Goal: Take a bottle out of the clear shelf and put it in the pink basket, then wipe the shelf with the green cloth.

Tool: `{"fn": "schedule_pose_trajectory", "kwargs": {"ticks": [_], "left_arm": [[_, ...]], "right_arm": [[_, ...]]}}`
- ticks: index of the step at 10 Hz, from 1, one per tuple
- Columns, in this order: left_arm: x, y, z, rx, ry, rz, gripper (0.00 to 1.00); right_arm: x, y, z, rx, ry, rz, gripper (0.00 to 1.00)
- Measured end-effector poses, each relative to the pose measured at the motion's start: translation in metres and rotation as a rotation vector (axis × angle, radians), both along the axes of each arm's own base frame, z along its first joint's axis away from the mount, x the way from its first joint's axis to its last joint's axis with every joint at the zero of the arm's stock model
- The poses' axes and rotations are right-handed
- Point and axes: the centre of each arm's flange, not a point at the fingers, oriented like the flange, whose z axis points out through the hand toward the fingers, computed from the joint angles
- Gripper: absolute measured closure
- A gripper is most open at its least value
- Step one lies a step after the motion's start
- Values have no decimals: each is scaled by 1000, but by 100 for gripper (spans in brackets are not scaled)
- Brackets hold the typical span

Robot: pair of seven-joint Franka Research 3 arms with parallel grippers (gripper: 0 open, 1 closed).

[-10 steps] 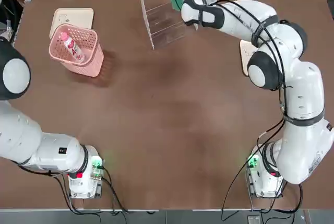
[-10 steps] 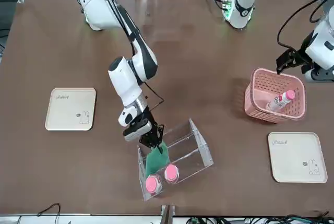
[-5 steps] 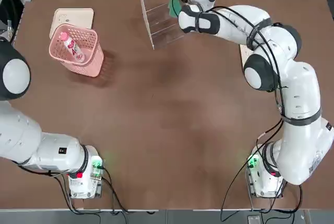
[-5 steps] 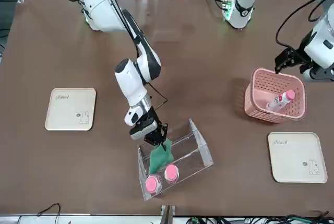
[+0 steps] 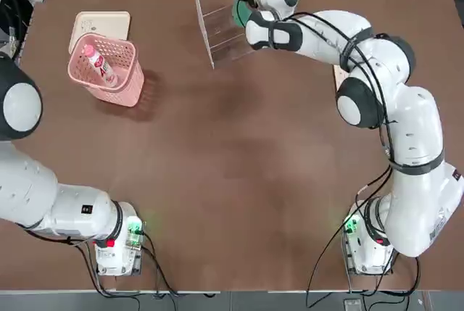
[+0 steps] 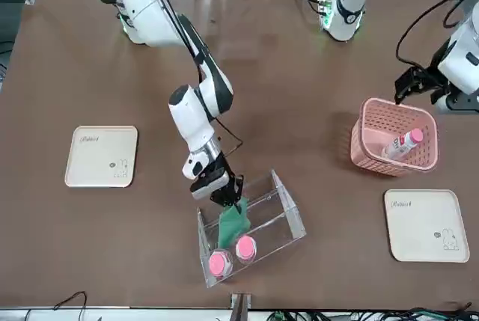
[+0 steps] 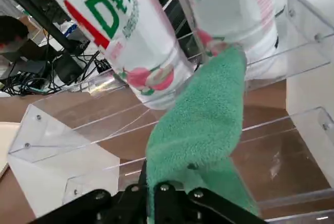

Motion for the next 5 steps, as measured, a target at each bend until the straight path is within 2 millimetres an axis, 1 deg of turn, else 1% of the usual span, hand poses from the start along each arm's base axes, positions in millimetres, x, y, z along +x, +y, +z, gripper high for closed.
{"fn": "schedule_pose_trajectory", "kwargs": {"ticks": [1,3,5], "left_arm": [[-1,0,2,0,-3,0,0],[-1,0,2,0,-3,0,0],[-1,1,2,0,-3,2,0]], "right_arm": [[-2,5,1,7,-1,1,96],[-3,12,8,31,-7,-1,96],[-6,27,14,66,-7,-5,96]]}}
